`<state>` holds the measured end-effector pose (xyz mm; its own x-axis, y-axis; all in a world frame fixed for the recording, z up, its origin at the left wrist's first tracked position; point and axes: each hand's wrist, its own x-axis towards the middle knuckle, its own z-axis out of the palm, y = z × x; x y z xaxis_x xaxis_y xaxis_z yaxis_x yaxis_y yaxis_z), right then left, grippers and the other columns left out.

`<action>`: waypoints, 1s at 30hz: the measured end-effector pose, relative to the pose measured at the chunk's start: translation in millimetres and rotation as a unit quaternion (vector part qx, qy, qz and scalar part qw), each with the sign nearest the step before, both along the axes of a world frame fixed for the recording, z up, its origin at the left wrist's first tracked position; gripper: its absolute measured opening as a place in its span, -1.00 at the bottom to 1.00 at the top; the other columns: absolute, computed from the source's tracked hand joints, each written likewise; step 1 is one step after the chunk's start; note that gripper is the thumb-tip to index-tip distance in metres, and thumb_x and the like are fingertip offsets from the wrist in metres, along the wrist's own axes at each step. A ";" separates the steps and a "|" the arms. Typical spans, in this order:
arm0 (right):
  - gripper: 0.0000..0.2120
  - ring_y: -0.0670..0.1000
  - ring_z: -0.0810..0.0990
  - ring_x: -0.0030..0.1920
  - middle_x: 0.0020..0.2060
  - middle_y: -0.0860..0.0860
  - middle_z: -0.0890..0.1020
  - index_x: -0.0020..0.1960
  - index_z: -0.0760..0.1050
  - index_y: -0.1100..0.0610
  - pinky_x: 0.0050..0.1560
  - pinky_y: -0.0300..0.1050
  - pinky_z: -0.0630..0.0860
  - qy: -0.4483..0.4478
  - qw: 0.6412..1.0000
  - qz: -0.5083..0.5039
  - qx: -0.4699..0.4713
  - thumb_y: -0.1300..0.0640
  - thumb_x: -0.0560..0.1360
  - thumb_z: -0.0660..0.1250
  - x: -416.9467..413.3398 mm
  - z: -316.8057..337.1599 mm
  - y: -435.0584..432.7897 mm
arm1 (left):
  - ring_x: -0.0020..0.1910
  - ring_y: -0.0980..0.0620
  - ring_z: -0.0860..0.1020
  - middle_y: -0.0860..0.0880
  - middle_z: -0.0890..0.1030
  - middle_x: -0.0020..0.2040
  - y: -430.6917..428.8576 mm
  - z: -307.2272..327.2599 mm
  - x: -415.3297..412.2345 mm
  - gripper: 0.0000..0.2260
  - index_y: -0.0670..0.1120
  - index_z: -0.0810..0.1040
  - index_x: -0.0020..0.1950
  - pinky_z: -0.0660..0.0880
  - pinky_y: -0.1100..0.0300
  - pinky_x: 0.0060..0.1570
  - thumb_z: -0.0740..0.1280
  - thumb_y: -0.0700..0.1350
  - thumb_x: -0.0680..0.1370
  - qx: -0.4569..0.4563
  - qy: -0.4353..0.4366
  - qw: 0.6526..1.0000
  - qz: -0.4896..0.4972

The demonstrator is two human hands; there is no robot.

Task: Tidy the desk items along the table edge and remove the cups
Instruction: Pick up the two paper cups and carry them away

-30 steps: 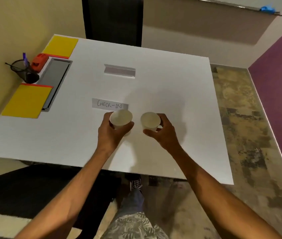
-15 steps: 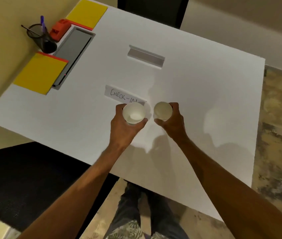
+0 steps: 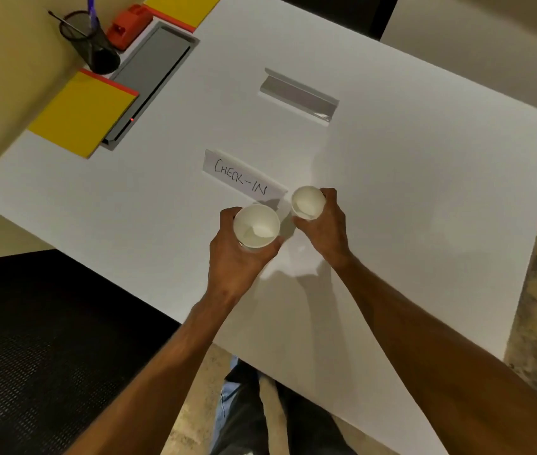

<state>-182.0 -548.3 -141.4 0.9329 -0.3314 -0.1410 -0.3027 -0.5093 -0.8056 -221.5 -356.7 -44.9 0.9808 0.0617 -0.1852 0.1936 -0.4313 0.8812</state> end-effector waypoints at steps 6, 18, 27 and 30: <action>-0.28 -0.12 0.52 0.01 0.07 -0.15 0.49 0.25 0.28 0.01 -0.30 -0.61 0.36 0.014 1.000 0.004 0.018 0.01 0.28 0.64 3.0 -5.1 -2.3 | 0.00 0.52 0.46 0.38 0.49 -0.03 -3.0 -5.0 2.6 -0.37 0.21 0.30 0.18 0.39 0.61 -0.21 0.57 0.22 0.25 0.004 0.003 1.000 -0.005; 0.01 0.07 0.34 0.44 0.49 0.10 0.30 0.56 0.11 0.11 0.33 -0.12 0.38 0.027 0.999 0.002 0.044 0.08 0.30 0.63 -25.9 31.9 -22.7 | -0.03 0.56 0.44 0.39 0.48 -0.05 -6.9 12.6 9.6 -0.35 0.22 0.29 0.16 0.38 0.62 -0.24 0.52 0.31 0.20 -0.001 0.014 0.999 -0.035; -0.36 -0.06 0.55 0.26 0.23 -0.03 0.59 0.35 0.42 0.10 0.33 0.04 0.49 0.031 0.979 0.049 0.196 0.22 0.34 0.59 -79.8 129.2 -16.6 | -0.02 0.50 0.49 0.32 0.54 -0.01 -38.3 53.1 14.6 -0.42 0.19 0.38 0.19 0.43 0.54 -0.18 0.60 0.11 0.29 -0.027 0.016 0.989 -0.145; -0.28 -0.09 0.52 0.30 0.27 -0.06 0.55 0.39 0.37 0.10 0.33 -0.03 0.48 0.007 0.982 0.041 0.183 0.22 0.32 0.61 -99.3 150.9 -16.5 | -0.04 0.46 0.51 0.27 0.56 0.01 -60.8 66.4 8.6 -0.43 0.11 0.41 0.24 0.42 0.57 -0.21 0.59 0.00 0.32 -0.043 0.020 0.977 -0.210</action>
<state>-281.2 -564.8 9.6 0.9515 -0.1807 -0.2492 -0.2846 -0.2085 -0.9357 -212.9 -417.5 21.4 0.9081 -0.3620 -0.2104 0.0504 -0.4043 0.9132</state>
